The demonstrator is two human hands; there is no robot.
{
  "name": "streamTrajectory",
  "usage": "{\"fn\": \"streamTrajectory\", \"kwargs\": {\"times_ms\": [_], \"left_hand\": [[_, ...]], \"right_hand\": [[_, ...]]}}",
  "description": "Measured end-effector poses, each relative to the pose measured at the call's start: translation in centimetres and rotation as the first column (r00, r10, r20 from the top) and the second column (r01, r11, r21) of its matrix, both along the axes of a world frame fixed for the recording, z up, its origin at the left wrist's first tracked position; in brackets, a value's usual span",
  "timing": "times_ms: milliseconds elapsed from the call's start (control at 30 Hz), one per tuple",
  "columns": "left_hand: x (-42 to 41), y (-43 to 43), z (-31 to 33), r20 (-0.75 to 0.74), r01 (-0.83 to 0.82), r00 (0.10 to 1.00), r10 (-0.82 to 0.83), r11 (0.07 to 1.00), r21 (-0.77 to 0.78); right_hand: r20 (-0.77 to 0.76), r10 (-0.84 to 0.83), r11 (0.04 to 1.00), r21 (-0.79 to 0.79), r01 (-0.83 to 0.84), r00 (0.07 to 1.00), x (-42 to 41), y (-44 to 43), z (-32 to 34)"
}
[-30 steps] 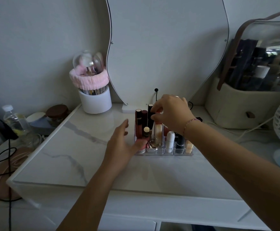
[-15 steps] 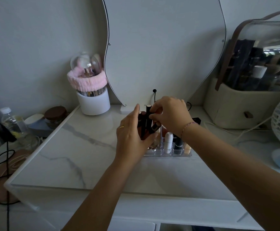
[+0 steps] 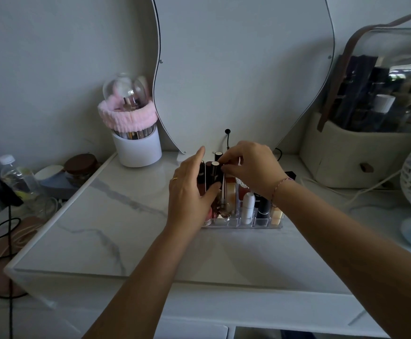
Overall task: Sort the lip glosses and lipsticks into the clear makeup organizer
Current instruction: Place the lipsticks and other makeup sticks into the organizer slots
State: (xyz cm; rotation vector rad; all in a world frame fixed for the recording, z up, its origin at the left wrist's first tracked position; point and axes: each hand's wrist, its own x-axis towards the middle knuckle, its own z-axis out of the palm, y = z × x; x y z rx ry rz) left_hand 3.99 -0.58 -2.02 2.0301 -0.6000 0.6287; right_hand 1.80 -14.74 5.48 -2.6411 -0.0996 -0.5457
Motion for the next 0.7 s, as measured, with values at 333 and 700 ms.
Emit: {"fn": "streamTrajectory", "kwargs": {"times_ms": [333,700], "left_hand": [[1.7,0.6,0.4,0.077,0.086,0.993,-0.085,0.996,-0.008],[2.1,0.9,-0.3,-0.169,0.159,0.966,-0.194,0.967,-0.201]], "right_hand": [[0.029,0.03,0.998,0.059,-0.032,0.999,0.2,-0.3,-0.4],[0.044,0.03,0.999,0.042,-0.031,0.999,0.1,-0.6,-0.5]]}}
